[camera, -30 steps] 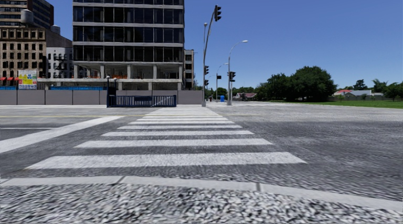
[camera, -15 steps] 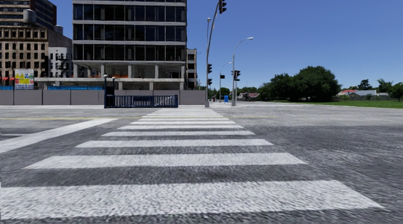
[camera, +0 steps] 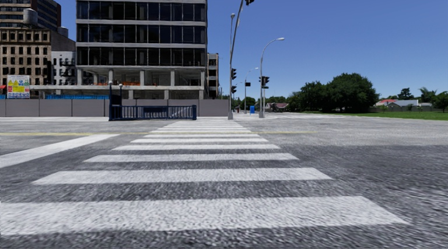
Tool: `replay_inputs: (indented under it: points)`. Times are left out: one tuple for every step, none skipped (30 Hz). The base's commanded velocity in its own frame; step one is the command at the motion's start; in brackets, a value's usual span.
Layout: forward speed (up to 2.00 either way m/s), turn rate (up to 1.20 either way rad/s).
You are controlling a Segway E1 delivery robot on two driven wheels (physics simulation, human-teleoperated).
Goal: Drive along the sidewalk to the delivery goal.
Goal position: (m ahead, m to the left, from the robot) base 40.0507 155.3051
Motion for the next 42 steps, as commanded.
replay_inputs:
  points:
    - [1.56, 0.0]
    - [1.56, 0.0]
    - [1.56, 0.0]
    - [1.56, 0.0]
    - [1.56, 0.0]
    - [1.56, 0.0]
    - [1.56, 0.0]
    - [1.56, 0.0]
    - [1.56, 0.0]
    - [1.56, 0.0]
    - [1.56, 0.0]
    - [1.56, 0.0]
    - [1.56, 0.0]
    - [1.56, 0.0]
    - [1.56, 0.0]
    - [1.56, 0.0]
    - [1.56, 0.0]
    - [1.56, 0.0]
    - [1.56, 0.0]
    - [1.56, 0.0]
    - [1.56, 0.0]
    - [1.56, 0.0]
    - [1.56, 0.0]
    - [1.56, 0.0]
    - [1.56, 0.0]
    - [2.0, 0.0]
    - [2.0, 0.0]
    - [2.0, 0.0]
    - [2.0, 0.0]
    - [2.0, 0.0]
    - [2.0, 0.0]
    - [2.0, 0.0]
    - [2.0, 0.0]
    - [2.0, 0.0]
    - [2.0, 0.0]
    - [2.0, 0.0]
    - [2.0, 0.04]
    - [2.0, 0.11]
    - [2.0, 0.13]
    - [2.0, 0.13]
    - [2.0, 0.13]
    - [2.0, 0.14]
